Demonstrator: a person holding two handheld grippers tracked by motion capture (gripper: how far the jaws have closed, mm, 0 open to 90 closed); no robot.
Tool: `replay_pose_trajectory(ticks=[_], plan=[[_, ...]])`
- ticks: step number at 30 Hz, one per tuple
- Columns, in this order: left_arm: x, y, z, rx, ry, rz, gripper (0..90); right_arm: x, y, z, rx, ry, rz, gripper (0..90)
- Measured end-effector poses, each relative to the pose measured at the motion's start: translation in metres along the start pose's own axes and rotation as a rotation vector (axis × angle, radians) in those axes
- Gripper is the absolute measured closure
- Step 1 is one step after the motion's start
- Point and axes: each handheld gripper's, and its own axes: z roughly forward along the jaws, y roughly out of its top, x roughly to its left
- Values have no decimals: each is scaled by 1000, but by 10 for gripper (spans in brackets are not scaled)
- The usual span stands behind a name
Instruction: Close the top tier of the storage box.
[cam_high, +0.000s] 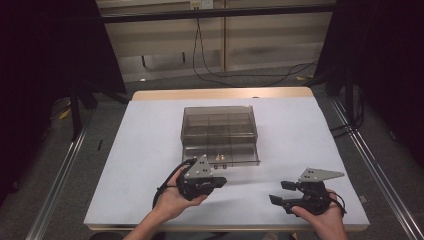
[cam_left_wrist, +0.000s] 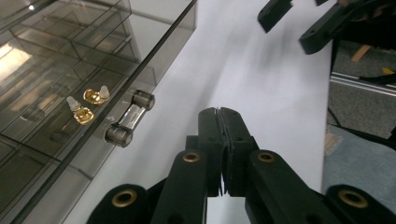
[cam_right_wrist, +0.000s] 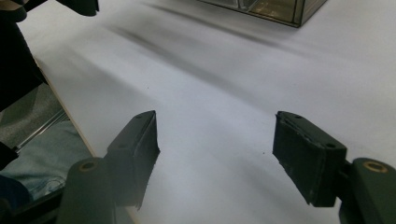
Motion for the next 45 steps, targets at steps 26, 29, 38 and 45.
replay_pose_trajectory(ticks=[26,29,38,45], plan=[[22,-1,20,43,69,-40,900,1,-2,6,32,2,-10,319],[23,-1,21,44,75,-41,900,0,-2,6,35,3,-11,320],[28,1,22,42,91,-50,900,0,-2,7,38,8,-12,324],[29,2,20,44,100,-58,900,1,-2,7,38,18,-18,310]])
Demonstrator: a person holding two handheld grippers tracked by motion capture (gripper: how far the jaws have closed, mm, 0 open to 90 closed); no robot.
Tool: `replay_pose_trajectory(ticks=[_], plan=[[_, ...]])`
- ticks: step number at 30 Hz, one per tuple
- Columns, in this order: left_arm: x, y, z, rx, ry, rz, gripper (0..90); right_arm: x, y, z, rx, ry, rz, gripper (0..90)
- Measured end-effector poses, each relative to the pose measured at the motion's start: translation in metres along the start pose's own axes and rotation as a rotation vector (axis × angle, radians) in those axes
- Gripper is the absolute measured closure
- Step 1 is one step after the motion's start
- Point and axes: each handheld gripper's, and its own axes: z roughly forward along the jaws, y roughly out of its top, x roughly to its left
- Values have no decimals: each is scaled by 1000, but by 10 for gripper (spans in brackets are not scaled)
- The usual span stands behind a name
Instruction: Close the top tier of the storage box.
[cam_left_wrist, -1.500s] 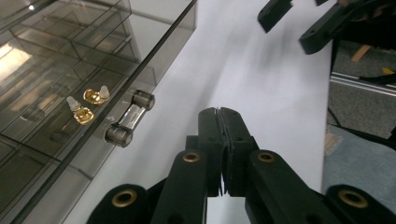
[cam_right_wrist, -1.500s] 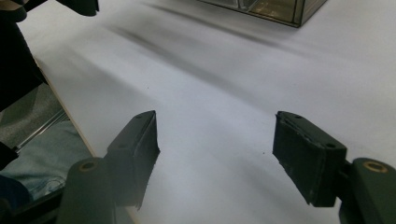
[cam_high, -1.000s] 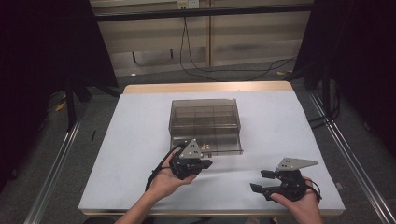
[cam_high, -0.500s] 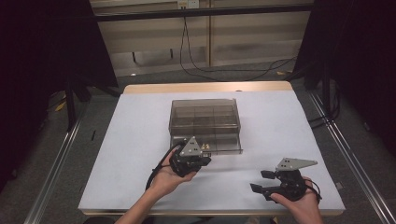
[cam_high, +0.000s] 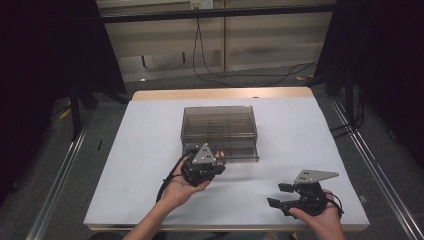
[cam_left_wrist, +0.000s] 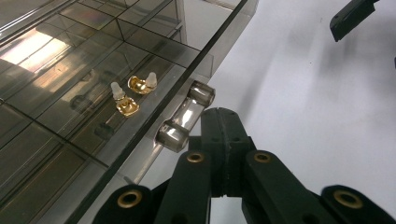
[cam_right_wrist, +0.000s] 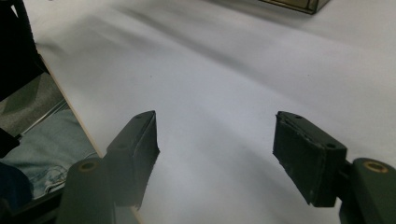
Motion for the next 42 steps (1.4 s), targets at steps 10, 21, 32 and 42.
replay_pose_trajectory(ticks=[10,21,32,42], plan=[[7,4,-2,-11,17,-5,900,-2,1,-4,-40,-18,13,301],[17,10,0,-19,31,-19,900,-2,0,-2,-37,-12,8,299],[26,12,8,-23,35,-51,900,-9,4,5,-25,7,10,297],[28,13,10,-22,45,-68,900,-7,6,8,-20,22,-12,295]])
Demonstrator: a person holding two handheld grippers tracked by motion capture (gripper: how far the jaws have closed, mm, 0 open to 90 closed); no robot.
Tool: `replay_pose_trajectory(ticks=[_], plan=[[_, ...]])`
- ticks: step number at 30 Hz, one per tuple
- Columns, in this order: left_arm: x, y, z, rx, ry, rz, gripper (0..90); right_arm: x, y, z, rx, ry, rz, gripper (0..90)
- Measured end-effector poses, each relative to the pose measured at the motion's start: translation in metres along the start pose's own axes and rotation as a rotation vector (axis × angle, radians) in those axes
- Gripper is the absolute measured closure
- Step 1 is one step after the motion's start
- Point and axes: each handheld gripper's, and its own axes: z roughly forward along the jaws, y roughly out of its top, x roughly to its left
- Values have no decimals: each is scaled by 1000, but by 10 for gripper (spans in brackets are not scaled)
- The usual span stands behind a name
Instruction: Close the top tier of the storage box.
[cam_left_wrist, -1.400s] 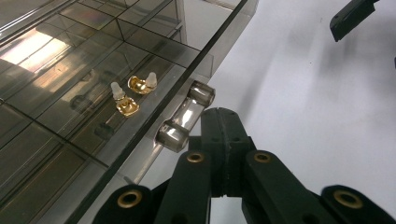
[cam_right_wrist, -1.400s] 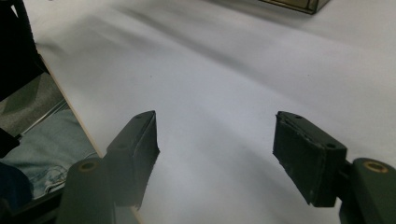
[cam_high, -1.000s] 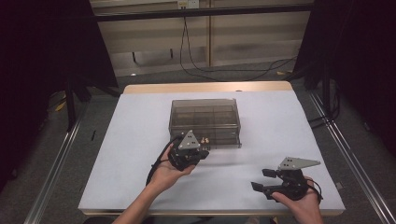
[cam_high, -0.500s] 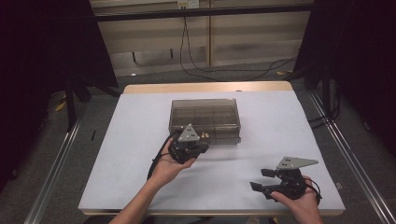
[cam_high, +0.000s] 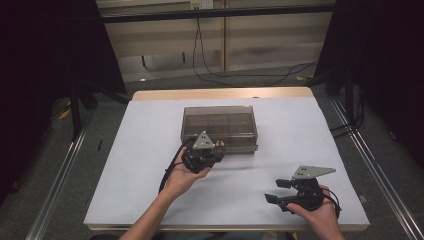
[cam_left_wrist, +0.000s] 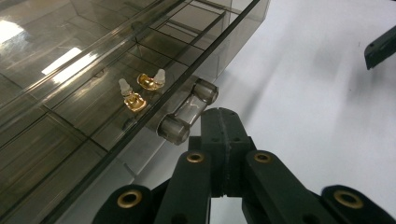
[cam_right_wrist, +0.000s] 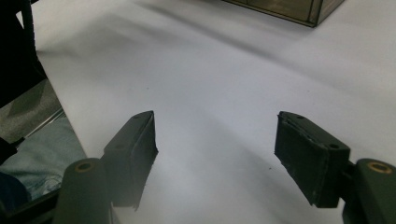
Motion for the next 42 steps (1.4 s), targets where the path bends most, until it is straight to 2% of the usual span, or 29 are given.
replay_pose_trajectory(ticks=[9,14,23,34,42], plan=[[3,1,6,-17,2,-20,900,5,1,0,11,1,-12,292],[3,3,7,-15,21,-10,900,12,1,2,21,11,-28,292],[8,4,14,-27,21,-35,897,11,2,5,22,16,-26,290],[12,5,11,-28,32,-36,889,12,2,4,20,13,-30,289],[17,7,10,-64,45,-61,863,11,3,5,22,8,-34,288]])
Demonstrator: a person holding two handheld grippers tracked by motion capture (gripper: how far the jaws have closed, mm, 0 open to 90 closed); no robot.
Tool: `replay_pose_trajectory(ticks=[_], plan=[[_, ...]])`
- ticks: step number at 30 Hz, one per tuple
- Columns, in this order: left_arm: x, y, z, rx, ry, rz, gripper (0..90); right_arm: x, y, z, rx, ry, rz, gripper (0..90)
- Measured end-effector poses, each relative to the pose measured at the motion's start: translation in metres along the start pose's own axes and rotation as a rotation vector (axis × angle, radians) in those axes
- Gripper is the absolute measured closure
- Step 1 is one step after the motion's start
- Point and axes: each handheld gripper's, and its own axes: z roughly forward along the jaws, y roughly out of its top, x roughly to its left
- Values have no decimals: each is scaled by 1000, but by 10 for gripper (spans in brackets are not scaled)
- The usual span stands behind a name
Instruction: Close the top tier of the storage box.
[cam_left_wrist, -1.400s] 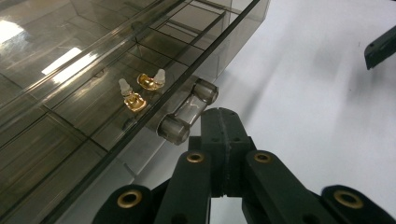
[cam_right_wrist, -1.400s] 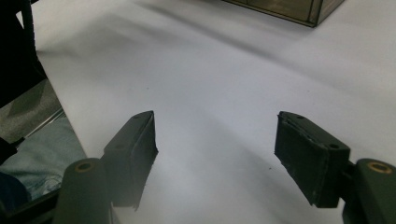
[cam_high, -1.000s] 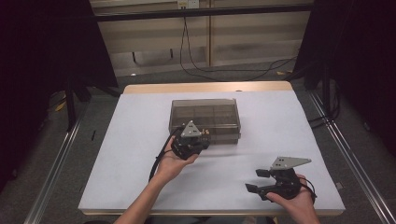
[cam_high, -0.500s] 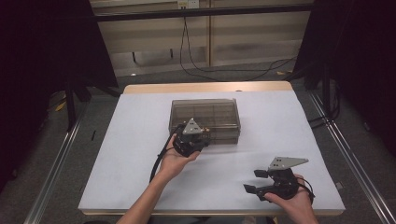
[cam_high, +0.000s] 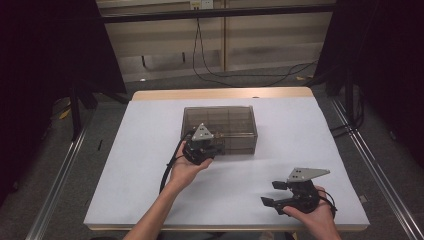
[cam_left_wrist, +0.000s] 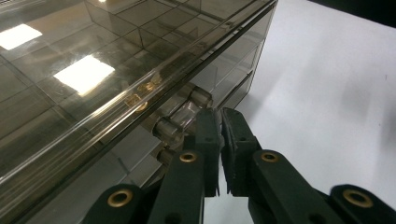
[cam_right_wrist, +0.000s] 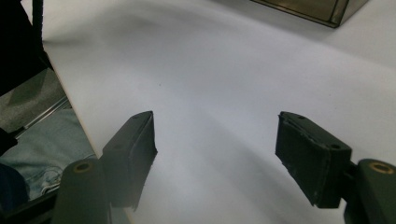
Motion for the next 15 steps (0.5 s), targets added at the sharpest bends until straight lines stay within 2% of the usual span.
replay_pose_trajectory(ticks=[5,15], plan=[[2,-1,1,4,18,4,858,0,0,0,3,-3,-1,287],[0,-1,2,4,9,19,820,0,0,0,2,-8,-3,279]])
